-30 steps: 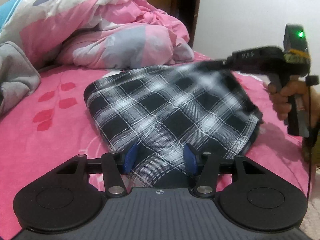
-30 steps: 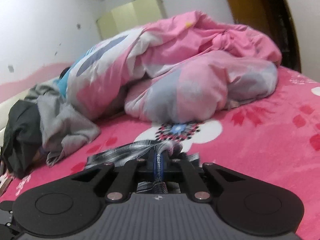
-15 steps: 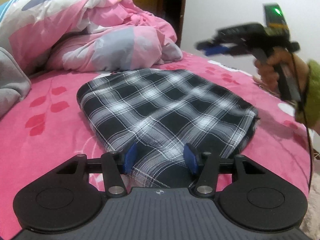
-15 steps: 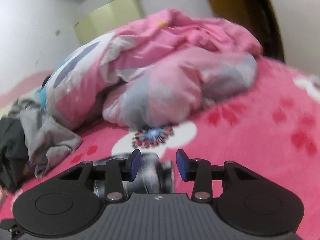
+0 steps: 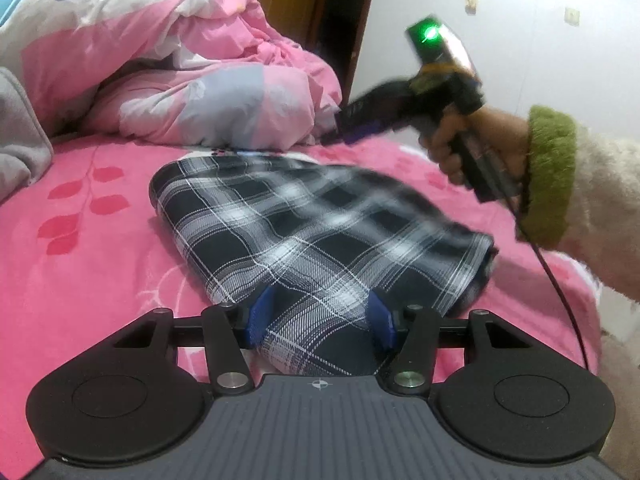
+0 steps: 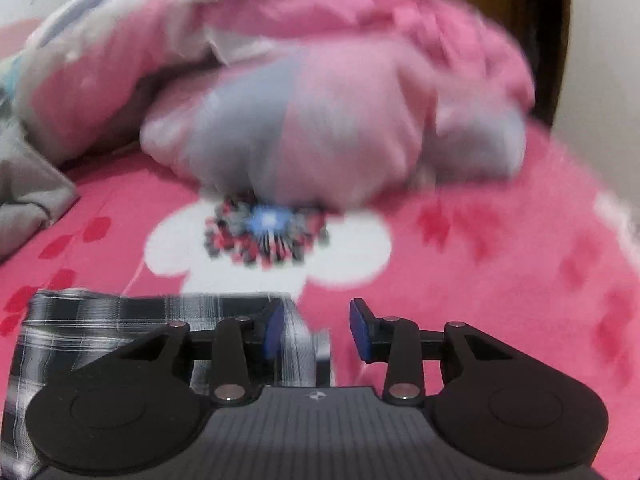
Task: Fold clothes
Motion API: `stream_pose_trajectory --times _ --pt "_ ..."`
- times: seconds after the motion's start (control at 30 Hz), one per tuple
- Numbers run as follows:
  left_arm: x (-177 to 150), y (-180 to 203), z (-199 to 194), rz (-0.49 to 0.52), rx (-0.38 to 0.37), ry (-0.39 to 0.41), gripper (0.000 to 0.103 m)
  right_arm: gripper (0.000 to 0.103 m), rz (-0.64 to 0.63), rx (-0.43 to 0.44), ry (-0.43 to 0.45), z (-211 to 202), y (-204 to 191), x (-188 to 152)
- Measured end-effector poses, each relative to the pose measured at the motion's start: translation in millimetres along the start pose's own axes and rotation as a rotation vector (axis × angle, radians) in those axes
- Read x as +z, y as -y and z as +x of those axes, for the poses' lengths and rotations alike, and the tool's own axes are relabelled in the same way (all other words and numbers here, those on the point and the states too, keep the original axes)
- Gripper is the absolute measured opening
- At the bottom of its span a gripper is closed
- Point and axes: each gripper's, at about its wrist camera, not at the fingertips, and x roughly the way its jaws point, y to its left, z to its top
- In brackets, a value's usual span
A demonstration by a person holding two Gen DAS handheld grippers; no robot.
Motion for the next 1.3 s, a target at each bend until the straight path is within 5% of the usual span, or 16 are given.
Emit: stream_pose_trajectory --times 0.13,0.23,0.4,0.53,0.63,0.73,0.83,1.0,1.2,1.3 --pt "-2.8 0.2 -2.6 -0.002 -0.005 0.007 0.052 0.039 -0.152 0.244 -0.040 -27.8 -55.4 18.2" --pt "-6.1 6.3 0.1 0.028 0.013 -0.005 0.052 0.038 -0.244 0.396 -0.162 -10.9 -109.2 15.9" --pt "-8.3 10.6 -0.8 0.052 0.027 -0.009 0.052 0.038 -0.237 0.318 -0.204 54.4 -146.9 9.7" --pt "-9.4 13.6 -2.3 0.068 0.035 -0.006 0.053 0.039 -0.196 0.250 -0.132 31.1 -143.0 24.9" --pt "-9.3 12.7 -1.5 0.065 0.032 -0.007 0.053 0.038 -0.239 0.373 -0.184 22.3 -153.7 23.8" --pt "-9.4 11.0 -2.3 0.058 0.023 -0.003 0.054 0.038 -0.301 0.282 -0.230 42.8 -166.7 12.6" --pt "-9.9 4.5 -4.2 0.034 -0.022 0.001 0.063 0.038 -0.189 0.229 -0.146 42.3 -144.9 18.4" --pt "-10.9 6.1 -8.3 0.036 -0.041 -0.002 0.069 0.038 -0.128 0.209 0.016 -46.4 -98.4 16.0" --pt "-10.9 3.1 -8.1 0.023 -0.054 0.002 0.069 0.038 -0.094 0.192 0.014 -131.2 -51.7 -67.8" --pt "-10.3 -2.4 -6.5 -0.006 -0.083 0.005 0.069 0.038 0.007 0.081 -0.098 -120.6 -24.0 -130.5"
